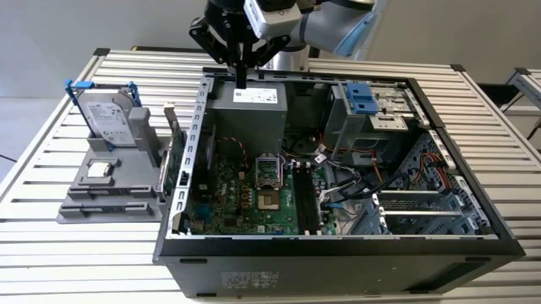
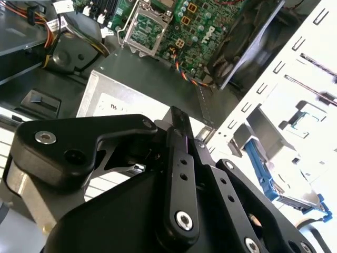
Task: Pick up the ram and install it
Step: 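Reach for the ram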
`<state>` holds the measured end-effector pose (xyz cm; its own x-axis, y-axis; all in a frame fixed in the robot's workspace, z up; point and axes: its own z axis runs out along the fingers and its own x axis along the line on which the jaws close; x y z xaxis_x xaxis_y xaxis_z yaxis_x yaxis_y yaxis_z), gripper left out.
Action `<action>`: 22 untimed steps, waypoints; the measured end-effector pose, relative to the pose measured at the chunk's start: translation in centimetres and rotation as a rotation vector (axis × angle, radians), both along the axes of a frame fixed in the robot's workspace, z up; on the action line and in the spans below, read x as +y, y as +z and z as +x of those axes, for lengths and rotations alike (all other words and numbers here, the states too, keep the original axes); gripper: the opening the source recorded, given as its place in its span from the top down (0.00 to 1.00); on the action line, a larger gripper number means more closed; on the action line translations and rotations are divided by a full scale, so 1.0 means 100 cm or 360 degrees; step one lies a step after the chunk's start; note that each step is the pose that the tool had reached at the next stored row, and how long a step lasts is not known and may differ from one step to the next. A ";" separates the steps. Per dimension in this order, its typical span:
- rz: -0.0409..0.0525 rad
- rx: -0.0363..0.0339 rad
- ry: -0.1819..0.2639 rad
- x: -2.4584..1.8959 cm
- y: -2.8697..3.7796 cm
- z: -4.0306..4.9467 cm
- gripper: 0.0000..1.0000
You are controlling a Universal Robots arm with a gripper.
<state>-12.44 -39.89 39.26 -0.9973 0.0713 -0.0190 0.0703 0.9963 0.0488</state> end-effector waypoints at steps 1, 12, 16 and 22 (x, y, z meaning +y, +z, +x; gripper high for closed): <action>0.0000 0.0000 0.0000 0.0000 -0.0001 -0.0006 1.00; 0.0000 0.0000 0.0000 0.0000 -0.0002 -0.0156 1.00; 0.0000 0.0000 0.0000 0.0000 -0.0002 -0.0213 1.00; 0.0000 0.0000 0.0000 0.0000 -0.0003 -0.0289 1.00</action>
<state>-15.32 -39.89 39.22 -0.9973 0.0712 -0.0189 0.0702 0.9963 0.0488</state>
